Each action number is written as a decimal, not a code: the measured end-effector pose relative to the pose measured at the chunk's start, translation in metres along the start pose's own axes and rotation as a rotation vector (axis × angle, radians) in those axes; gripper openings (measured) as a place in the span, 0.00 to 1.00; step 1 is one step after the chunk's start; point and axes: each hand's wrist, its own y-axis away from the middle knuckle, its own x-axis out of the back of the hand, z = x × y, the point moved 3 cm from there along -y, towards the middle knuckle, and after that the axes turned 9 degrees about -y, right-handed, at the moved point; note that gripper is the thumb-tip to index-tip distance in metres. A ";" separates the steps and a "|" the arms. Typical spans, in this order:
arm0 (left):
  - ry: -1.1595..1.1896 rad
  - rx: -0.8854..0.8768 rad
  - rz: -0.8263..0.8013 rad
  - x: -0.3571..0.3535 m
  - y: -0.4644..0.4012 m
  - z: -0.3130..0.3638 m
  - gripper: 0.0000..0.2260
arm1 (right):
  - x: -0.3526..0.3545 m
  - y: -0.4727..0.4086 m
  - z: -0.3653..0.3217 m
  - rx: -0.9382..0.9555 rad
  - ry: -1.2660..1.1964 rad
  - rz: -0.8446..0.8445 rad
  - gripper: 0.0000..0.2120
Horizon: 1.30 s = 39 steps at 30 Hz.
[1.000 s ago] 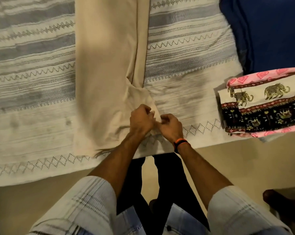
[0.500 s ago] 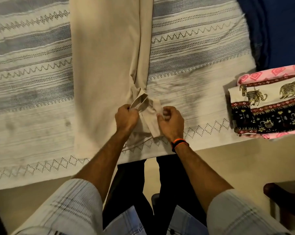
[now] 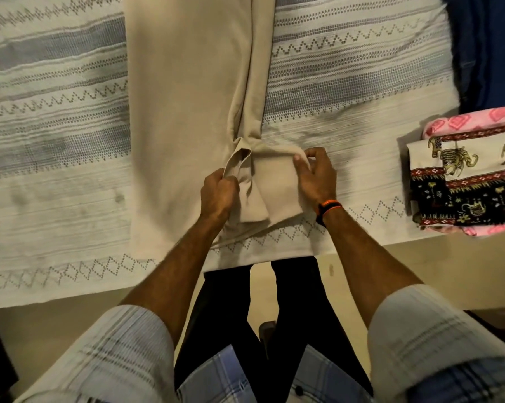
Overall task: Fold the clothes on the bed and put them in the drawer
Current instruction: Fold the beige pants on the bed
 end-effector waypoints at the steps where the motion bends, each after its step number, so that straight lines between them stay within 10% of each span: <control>1: -0.009 -0.008 0.001 -0.001 0.000 0.001 0.07 | 0.005 0.000 0.002 -0.013 0.012 0.002 0.13; 8: -0.046 -0.219 -0.023 -0.013 0.015 0.015 0.14 | 0.021 0.004 0.014 -0.067 0.169 0.021 0.23; 14: -0.261 -0.342 -0.677 -0.051 0.027 0.016 0.34 | 0.008 0.020 0.000 0.229 0.210 0.134 0.07; 18: -0.289 -0.363 -0.315 -0.044 0.023 0.004 0.19 | -0.003 0.025 0.008 0.004 0.137 -0.015 0.24; 23: -0.571 -0.362 0.116 -0.018 0.015 -0.018 0.19 | -0.002 0.021 0.020 -0.011 0.285 -0.008 0.18; 32: -0.966 -0.540 0.072 -0.005 0.022 -0.037 0.28 | 0.008 0.022 0.018 -0.085 0.226 -0.014 0.04; 39: -1.056 -0.507 -0.052 -0.001 0.020 -0.028 0.26 | 0.011 0.024 0.016 -0.300 0.351 0.000 0.20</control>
